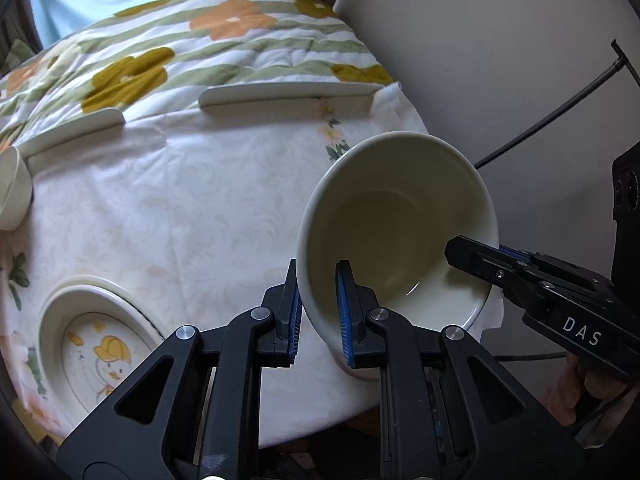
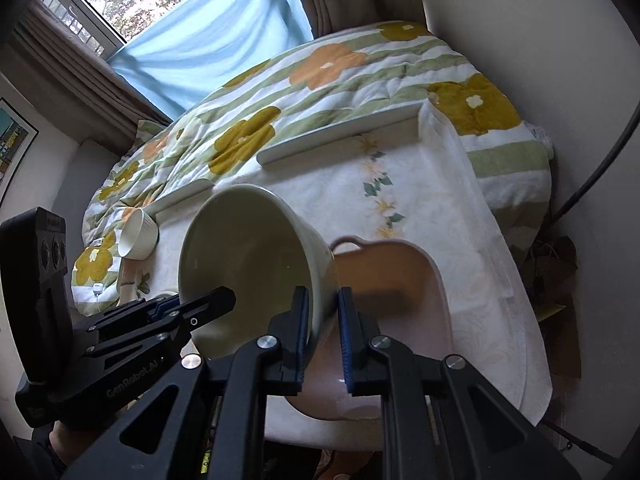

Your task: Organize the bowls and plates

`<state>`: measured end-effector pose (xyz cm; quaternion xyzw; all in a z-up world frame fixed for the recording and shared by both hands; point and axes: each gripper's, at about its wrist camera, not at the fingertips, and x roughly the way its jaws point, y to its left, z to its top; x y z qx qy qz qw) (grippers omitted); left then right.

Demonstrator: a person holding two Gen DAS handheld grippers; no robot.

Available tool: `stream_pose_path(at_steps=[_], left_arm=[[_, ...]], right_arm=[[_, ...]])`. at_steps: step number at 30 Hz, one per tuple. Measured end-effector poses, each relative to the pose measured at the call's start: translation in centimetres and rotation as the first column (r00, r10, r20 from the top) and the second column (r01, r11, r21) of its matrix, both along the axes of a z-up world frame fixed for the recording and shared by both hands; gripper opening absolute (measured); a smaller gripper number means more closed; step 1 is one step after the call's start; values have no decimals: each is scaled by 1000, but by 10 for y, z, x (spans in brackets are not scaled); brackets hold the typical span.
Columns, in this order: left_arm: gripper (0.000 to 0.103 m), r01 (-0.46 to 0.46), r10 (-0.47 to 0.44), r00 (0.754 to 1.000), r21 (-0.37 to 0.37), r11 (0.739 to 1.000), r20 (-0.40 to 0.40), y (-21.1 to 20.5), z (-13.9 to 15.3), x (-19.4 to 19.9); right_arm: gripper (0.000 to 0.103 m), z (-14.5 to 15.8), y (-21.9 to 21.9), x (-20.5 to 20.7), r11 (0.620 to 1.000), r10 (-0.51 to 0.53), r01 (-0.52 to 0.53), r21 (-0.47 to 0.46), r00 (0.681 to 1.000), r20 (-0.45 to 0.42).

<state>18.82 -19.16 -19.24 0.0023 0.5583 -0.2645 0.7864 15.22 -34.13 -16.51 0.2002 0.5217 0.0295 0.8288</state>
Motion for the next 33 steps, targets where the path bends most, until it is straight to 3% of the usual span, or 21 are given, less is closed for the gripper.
stream_pose_path(at_steps=[13,33], left_arm=[[14,114,-102,992,168,979,-78,-54,-61,-11],[14,152,-152,988,328,932,-25,-73,-68,-11]], right_arm=[[13,-64,-34,-15,998,-44,48,42,993,-110],[13,-76,-32,-12,1000,-17,19,12,987,-162]])
